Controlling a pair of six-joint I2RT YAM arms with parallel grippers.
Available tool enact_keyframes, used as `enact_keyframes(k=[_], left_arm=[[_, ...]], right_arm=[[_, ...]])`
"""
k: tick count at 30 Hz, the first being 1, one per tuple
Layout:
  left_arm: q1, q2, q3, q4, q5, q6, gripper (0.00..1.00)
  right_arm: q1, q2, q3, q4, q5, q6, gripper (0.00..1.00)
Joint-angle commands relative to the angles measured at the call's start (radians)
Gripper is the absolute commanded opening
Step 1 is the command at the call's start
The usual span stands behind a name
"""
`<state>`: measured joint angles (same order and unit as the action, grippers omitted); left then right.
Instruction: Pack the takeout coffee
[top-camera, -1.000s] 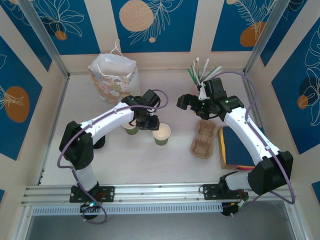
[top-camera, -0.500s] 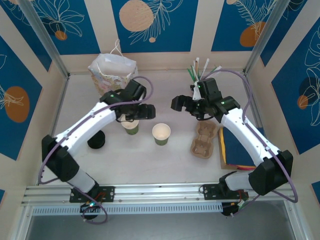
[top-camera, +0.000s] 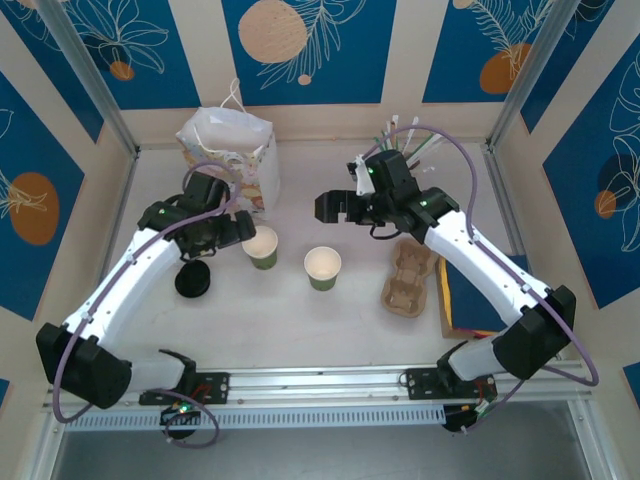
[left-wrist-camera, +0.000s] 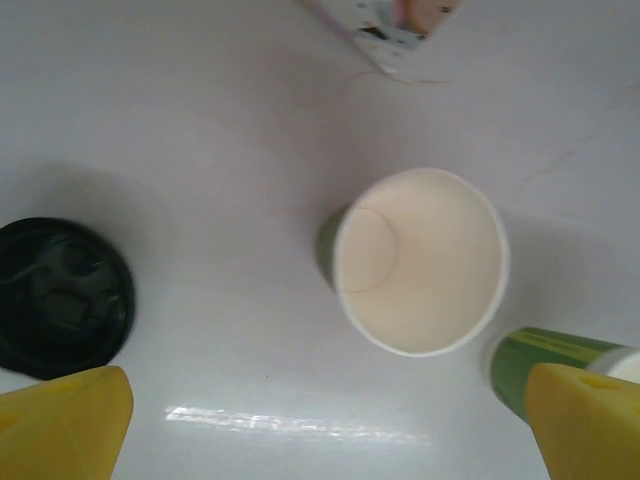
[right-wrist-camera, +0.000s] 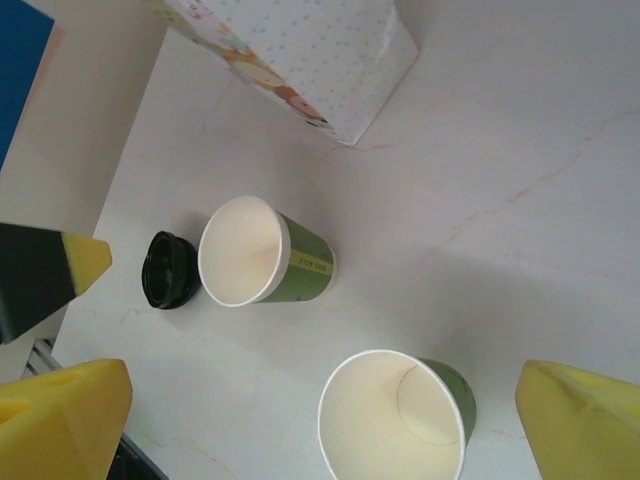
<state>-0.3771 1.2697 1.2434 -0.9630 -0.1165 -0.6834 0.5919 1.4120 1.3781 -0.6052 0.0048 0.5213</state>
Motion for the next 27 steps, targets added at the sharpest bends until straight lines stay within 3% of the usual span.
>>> enact_keyframes(k=[1, 9, 12, 17, 24, 27], left_arm=[[0.047, -0.034, -0.044, -0.051, -0.067, -0.031, 1.00], [0.167, -0.039, -0.165, -0.009, 0.003, -0.059, 0.96], [0.189, -0.040, -0.212, 0.022, 0.016, -0.062, 0.88], [0.214, -0.008, -0.275, 0.083, 0.044, -0.051, 0.66], [0.213, 0.113, -0.257, 0.120, 0.065, -0.001, 0.48], [0.216, 0.162, -0.249, 0.124, 0.055, 0.018, 0.45]], right_arm=[[0.026, 0.033, 0.071, -0.008, 0.024, -0.059, 0.99], [0.051, 0.100, 0.168, -0.061, 0.011, -0.096, 0.99], [0.051, 0.108, 0.170, -0.062, 0.010, -0.097, 0.99], [0.051, 0.129, 0.186, -0.077, 0.004, -0.102, 0.99], [0.050, 0.149, 0.205, -0.080, 0.000, -0.108, 0.99], [0.049, 0.154, 0.211, -0.084, 0.003, -0.109, 0.99]])
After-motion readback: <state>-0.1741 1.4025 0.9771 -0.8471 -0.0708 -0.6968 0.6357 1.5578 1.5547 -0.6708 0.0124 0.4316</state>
